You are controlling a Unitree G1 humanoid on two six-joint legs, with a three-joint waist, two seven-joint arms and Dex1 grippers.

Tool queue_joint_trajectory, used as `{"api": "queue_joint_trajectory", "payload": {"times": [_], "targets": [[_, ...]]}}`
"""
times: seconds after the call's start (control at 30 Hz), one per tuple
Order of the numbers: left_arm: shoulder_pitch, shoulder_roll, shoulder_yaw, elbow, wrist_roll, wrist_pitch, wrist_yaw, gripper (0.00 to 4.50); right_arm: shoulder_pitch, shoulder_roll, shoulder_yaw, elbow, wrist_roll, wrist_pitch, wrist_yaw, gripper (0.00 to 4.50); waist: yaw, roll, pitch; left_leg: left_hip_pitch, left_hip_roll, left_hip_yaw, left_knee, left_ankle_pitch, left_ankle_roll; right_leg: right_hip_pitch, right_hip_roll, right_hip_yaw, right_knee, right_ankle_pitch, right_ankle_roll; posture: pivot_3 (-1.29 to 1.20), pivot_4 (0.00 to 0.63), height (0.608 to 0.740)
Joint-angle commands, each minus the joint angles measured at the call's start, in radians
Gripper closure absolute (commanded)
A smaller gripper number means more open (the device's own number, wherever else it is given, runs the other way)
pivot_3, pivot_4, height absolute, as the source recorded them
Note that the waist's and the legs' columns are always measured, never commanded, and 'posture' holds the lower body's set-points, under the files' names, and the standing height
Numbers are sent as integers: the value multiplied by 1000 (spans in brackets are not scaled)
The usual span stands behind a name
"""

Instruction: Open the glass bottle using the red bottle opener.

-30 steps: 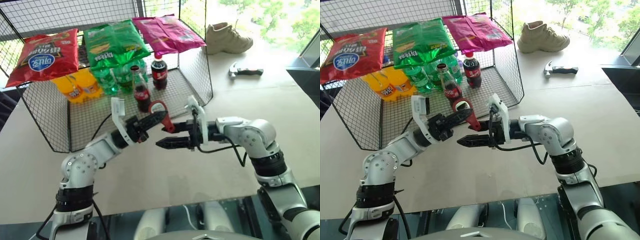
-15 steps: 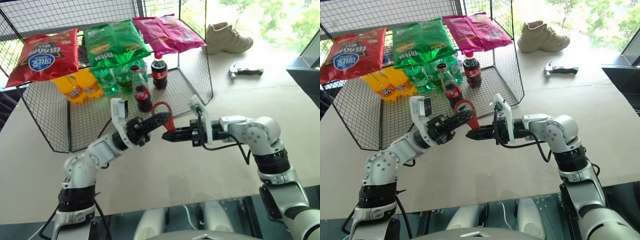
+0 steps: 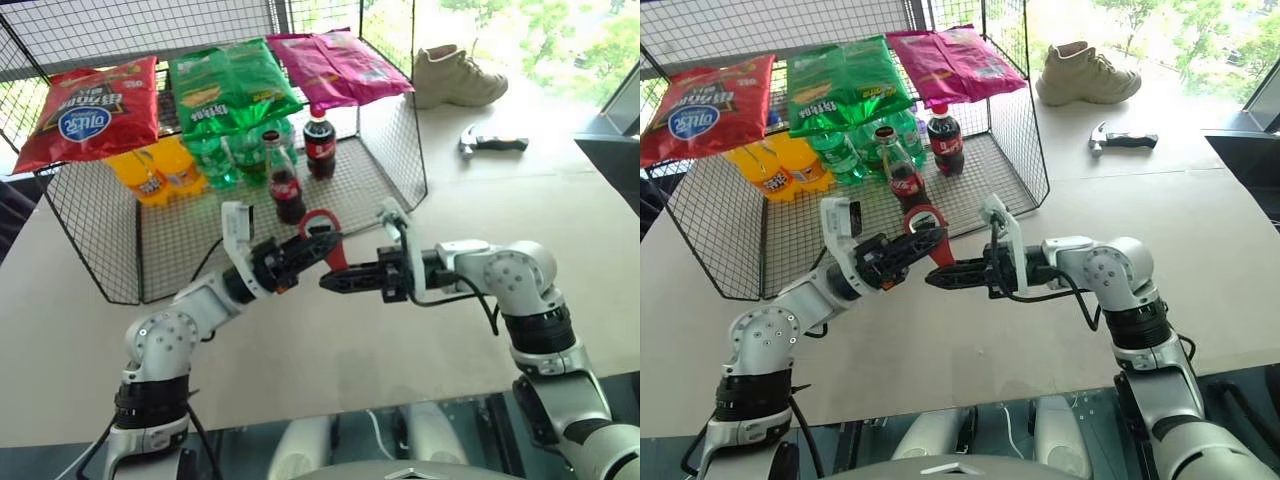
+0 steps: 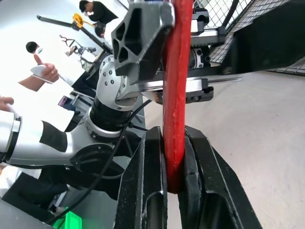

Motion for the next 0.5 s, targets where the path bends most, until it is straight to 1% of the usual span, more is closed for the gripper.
{"api": "queue_joint_trajectory", "payload": {"times": [0.03, 0.1, 0.13, 0.17, 0.2, 0.27, 0.37, 0.5], "targets": [[61, 12, 75, -107, -17, -40, 32, 77, 63, -67, -86, -23, -40, -81, -40, 4500, 0, 0, 0, 0, 0, 0, 0, 0, 0, 0, 0, 0, 0, 0, 0, 0, 150, 740], [96, 6, 89, -158, 14, -78, 61, 77, 91, -92, -102, -25, -81, -136, -65, 4500, 1, 0, 0, -2, 0, 0, 0, 0, 0, -2, -1, 0, -2, 0, 0, 0, 150, 740], [114, 1, 90, -180, 68, -119, 82, 77, 105, -100, -114, -25, -107, -171, -87, 4500, 2, 0, 0, -5, 0, 0, 0, 0, 0, -5, -1, 0, -1, 0, 0, 0, 150, 740], [137, -3, 81, -193, 186, -205, 115, 77, 118, -104, -132, -20, -151, -222, -127, 4500, 2, 0, 0, -8, 0, 1, 0, 0, 0, -8, -1, 1, 0, 0, 0, 0, 150, 740], [164, 5, 60, -184, 321, -307, 125, 77, 127, -107, -143, -18, -220, -301, -179, 4500, 2, 0, 0, -8, 0, 1, 0, 0, 0, -9, -1, 1, 0, 0, 0, 0, 150, 740], [193, 10, 24, -140, 540, -489, 147, 77, 135, -94, -161, -23, -320, -435, -263, 4500, 2, 0, 0, -8, 0, 3, -1, 1, -1, -10, -1, 3, 1, 0, 0, 0, 150, 740], [156, -43, 26, -74, 648, -617, 208, 77, 138, -52, -177, -40, -404, -557, -356, 4500, 7, 0, -1, -9, 0, 5, -3, 1, -2, -12, 0, 4, 1, 1, -1, 0, 150, 740], [68, -78, -18, 36, 804, -749, 263, 77, 179, -31, -90, -110, -568, -747, -413, 4500, 16, 0, -1, -10, 0, 4, -3, 1, -2, -12, 0, 2, 1, 1, -1, 0, 150, 740]]}}
